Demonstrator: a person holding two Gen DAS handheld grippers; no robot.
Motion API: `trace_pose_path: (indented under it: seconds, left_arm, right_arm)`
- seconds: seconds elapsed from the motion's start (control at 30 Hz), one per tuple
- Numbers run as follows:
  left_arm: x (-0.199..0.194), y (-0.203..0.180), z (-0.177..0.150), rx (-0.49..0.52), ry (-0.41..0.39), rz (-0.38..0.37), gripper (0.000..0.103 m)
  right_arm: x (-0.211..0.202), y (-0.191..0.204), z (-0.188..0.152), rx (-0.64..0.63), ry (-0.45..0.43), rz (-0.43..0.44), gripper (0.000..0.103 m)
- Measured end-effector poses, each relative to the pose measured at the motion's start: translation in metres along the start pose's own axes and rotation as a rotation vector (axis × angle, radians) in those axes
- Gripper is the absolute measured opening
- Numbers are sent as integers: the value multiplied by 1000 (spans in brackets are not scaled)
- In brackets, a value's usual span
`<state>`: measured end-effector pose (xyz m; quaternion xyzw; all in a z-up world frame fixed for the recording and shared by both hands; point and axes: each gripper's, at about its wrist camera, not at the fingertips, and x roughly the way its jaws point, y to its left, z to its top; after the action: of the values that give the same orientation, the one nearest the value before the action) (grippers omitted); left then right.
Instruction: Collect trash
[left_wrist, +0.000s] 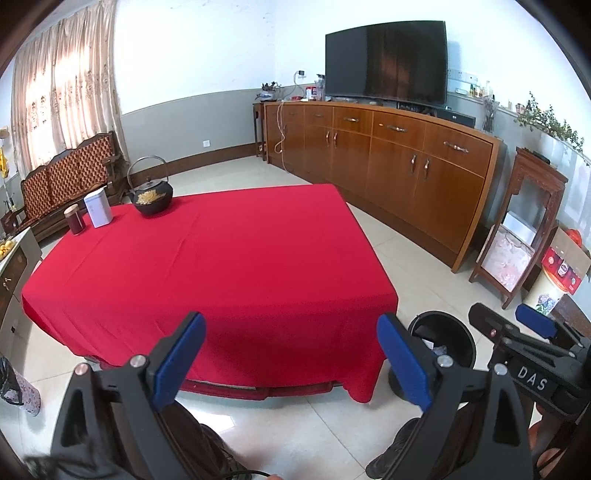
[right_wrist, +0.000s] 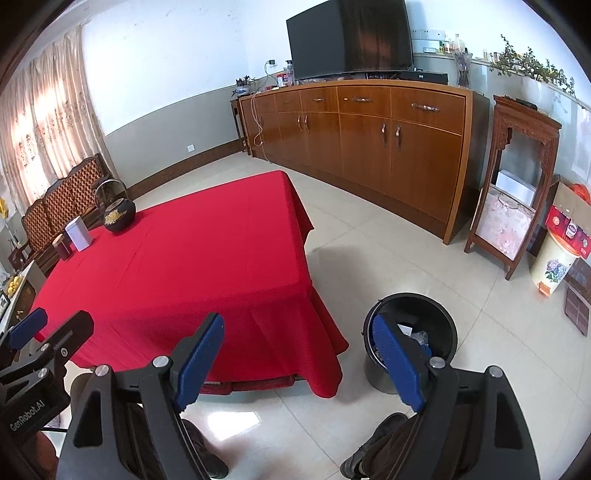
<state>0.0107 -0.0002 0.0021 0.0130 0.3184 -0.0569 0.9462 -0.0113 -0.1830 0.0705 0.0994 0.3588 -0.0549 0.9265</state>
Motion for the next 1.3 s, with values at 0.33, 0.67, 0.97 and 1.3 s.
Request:
trace_pose_path:
  seconds: [0.33,0.67,0.97,1.3]
  left_arm:
    - [-2,-2,2,6,-1,2,95]
    - [-2,-3,4,2,3,5,95]
    - [-3,-3,5,-6,0,5,95]
    - [0,-4,5,1,5,4,95]
  right_arm:
    - [2,-2,0,3,2,0,84]
    - [3,-4,-2,5,7,6,84]
    - [5,-4,-3,13,11,13,84]
    - [5,-7,-4,16,13,11,84]
